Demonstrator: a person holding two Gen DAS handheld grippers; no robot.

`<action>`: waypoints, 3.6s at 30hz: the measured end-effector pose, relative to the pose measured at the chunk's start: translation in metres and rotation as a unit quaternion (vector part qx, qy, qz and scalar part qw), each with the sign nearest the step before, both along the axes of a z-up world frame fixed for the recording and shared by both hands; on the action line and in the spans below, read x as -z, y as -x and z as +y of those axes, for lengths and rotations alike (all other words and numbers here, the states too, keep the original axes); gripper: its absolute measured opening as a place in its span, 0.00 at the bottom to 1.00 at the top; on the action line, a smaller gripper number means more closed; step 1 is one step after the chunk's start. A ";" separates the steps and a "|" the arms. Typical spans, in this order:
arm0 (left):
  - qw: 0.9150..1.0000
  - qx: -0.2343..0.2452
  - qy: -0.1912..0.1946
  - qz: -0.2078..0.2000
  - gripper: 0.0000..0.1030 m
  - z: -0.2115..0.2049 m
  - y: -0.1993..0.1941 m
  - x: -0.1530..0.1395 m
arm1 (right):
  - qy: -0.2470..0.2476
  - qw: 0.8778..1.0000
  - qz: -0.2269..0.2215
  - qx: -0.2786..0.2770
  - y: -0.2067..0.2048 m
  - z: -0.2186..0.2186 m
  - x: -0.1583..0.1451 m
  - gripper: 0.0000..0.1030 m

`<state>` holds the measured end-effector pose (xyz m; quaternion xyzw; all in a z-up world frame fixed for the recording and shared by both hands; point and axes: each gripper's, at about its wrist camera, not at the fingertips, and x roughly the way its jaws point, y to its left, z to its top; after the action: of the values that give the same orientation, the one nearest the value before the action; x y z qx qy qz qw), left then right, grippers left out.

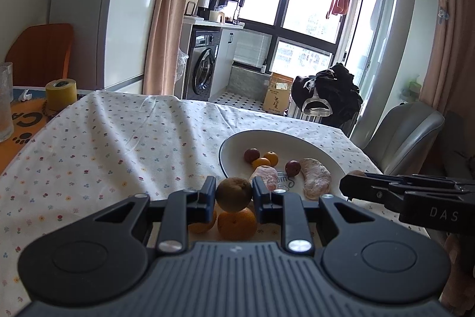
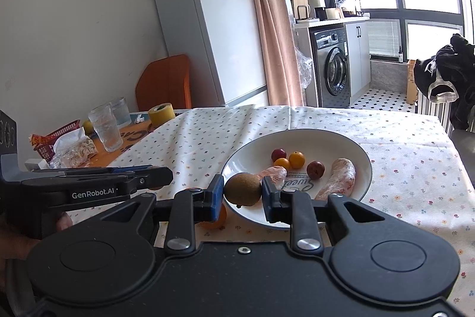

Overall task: Organize fruits
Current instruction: 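Carry both small brown fruits over the white bowl with both tools, then open both tools to release the small brown fruits into the bowl, then withdraw both tools from the bowl toward the two remaining oranges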

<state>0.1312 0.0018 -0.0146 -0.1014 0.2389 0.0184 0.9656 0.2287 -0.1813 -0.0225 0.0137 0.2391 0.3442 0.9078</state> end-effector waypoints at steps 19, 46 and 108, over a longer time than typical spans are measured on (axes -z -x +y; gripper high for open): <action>0.999 0.029 0.005 0.015 0.24 -0.014 -0.049 0.007 | -0.004 1.000 0.007 0.026 -0.031 -0.007 0.009 0.25; 0.999 -0.007 0.020 0.043 0.40 0.003 -0.058 0.015 | -0.024 0.999 0.031 0.017 -0.052 -0.001 0.020 0.31; 0.999 -0.031 -0.004 0.034 0.88 0.036 0.065 -0.008 | 0.013 0.999 0.044 -0.001 0.044 0.016 0.003 1.00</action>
<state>0.0659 0.0383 -0.0065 -0.1045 0.2681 0.0524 0.9563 0.1848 -0.1649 -0.0259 0.0166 0.2836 0.3405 0.8963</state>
